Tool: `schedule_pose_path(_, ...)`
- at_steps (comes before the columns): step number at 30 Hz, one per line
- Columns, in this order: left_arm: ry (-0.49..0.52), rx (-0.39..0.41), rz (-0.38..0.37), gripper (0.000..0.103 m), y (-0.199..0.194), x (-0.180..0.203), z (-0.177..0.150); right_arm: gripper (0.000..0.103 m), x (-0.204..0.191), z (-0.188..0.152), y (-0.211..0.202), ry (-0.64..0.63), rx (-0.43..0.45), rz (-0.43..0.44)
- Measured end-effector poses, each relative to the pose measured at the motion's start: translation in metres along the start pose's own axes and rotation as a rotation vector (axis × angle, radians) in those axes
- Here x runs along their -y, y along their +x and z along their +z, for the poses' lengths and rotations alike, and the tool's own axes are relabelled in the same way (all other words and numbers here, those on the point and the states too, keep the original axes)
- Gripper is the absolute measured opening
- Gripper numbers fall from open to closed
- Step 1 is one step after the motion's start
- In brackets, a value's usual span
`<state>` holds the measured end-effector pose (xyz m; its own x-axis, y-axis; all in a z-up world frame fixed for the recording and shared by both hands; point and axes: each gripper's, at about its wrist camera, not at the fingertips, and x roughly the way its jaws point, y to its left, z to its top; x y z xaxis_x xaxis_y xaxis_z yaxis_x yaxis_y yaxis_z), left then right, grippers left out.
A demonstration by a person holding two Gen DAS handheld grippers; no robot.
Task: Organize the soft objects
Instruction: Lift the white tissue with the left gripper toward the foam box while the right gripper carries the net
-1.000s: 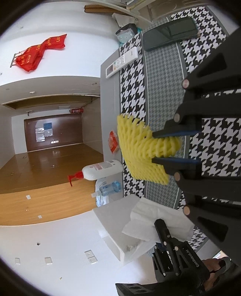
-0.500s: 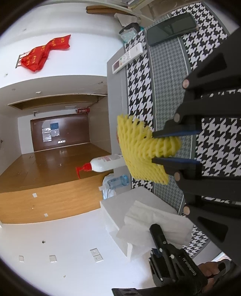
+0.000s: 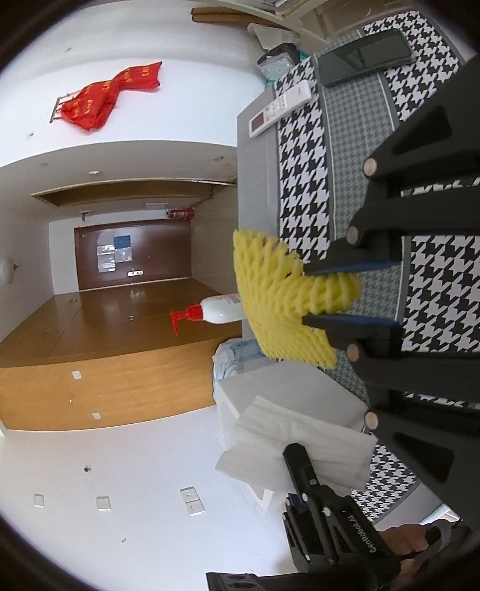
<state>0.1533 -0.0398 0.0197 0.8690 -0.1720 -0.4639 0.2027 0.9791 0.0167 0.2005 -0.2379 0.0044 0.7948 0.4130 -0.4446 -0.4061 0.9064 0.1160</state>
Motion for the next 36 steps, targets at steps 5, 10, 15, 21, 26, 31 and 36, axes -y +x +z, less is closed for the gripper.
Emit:
schedule_pose_path(5,0.001,0.024,0.011,0.01,-0.007,-0.003,0.006,0.023,-0.006,0.005,-0.003,-0.014,0.02,0.005)
schedule_pose_path(10,0.001,0.055,0.024,0.01,-0.018,-0.006,0.012,0.023,-0.011,0.01,-0.004,-0.028,0.033,0.006)
schedule_pose_path(15,0.0,0.071,0.04,0.01,-0.023,-0.009,0.016,0.023,-0.015,0.013,-0.006,-0.039,0.045,0.008)
schedule_pose_path(21,-0.018,0.077,0.069,0.01,-0.024,-0.02,0.019,0.023,-0.023,0.019,-0.008,-0.057,0.062,0.013)
schedule_pose_path(26,-0.019,0.092,0.082,0.01,-0.027,-0.025,0.022,0.023,-0.027,0.023,-0.007,-0.066,0.074,0.018)
schedule_pose_path(31,-0.026,0.109,0.099,0.01,-0.03,-0.033,0.025,0.023,-0.033,0.027,-0.006,-0.07,0.089,0.026)
schedule_pose_path(36,-0.039,0.122,0.103,0.01,-0.034,-0.038,0.029,0.023,-0.04,0.03,-0.005,-0.078,0.101,0.046)
